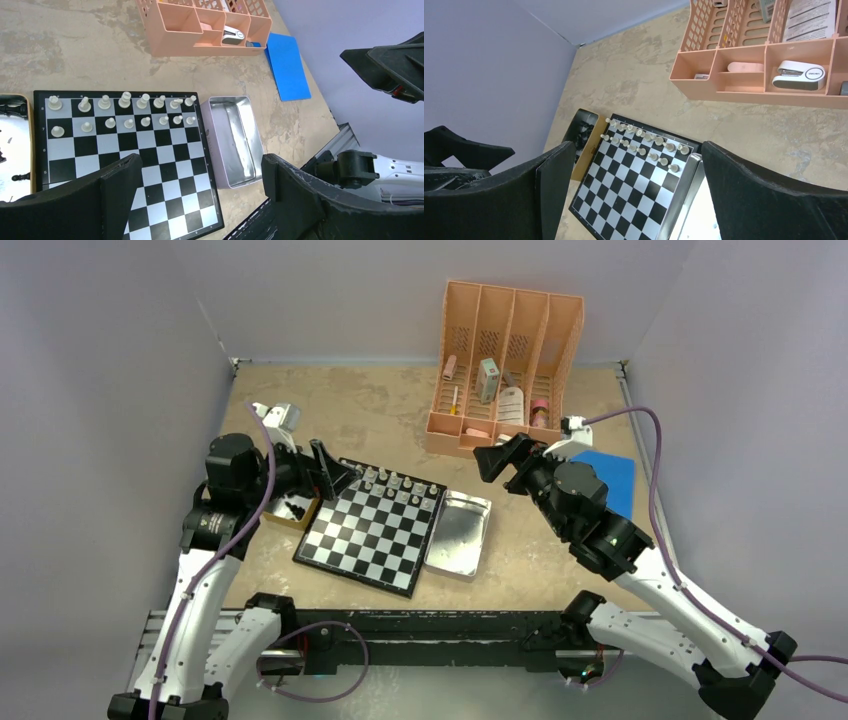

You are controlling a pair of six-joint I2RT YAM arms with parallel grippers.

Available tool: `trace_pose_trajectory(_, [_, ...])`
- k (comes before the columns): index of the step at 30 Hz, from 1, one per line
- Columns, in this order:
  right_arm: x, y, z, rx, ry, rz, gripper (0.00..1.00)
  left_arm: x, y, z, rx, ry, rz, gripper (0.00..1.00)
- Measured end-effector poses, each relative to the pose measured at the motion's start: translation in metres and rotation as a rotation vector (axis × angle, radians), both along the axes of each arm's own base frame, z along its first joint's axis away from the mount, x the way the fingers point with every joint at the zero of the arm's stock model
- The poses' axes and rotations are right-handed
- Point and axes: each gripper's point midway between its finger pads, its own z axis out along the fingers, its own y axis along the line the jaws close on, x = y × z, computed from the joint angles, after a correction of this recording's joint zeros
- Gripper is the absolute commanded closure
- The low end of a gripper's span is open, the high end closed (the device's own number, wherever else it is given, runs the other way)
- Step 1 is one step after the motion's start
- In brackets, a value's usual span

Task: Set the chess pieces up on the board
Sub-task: Pick up the chess piece from the storage box.

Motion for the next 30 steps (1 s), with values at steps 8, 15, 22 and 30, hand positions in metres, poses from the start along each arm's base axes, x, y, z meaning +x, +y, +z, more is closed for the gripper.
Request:
trace_pose_trajectory(8, [-0.003,0.006,-0.001,0.008,0.009,0.034,0.01,0.009,0.008,-0.012,0.032,0.041,0.059,0.15])
trace_pose_trajectory(15, [-0.006,0.008,0.000,0.015,0.006,0.053,0.01,0.035,0.033,-0.047,0.131,0.164,0.223,0.24])
trace_pose_trajectory(22, [-0.015,0.007,0.005,0.038,-0.023,0.089,0.01,0.078,0.057,-0.063,0.235,0.258,0.375,0.50])
trace_pose_trajectory(30, [-0.031,0.009,0.008,0.050,-0.083,0.175,0.01,0.128,0.129,-0.094,0.239,0.399,0.582,0.62])
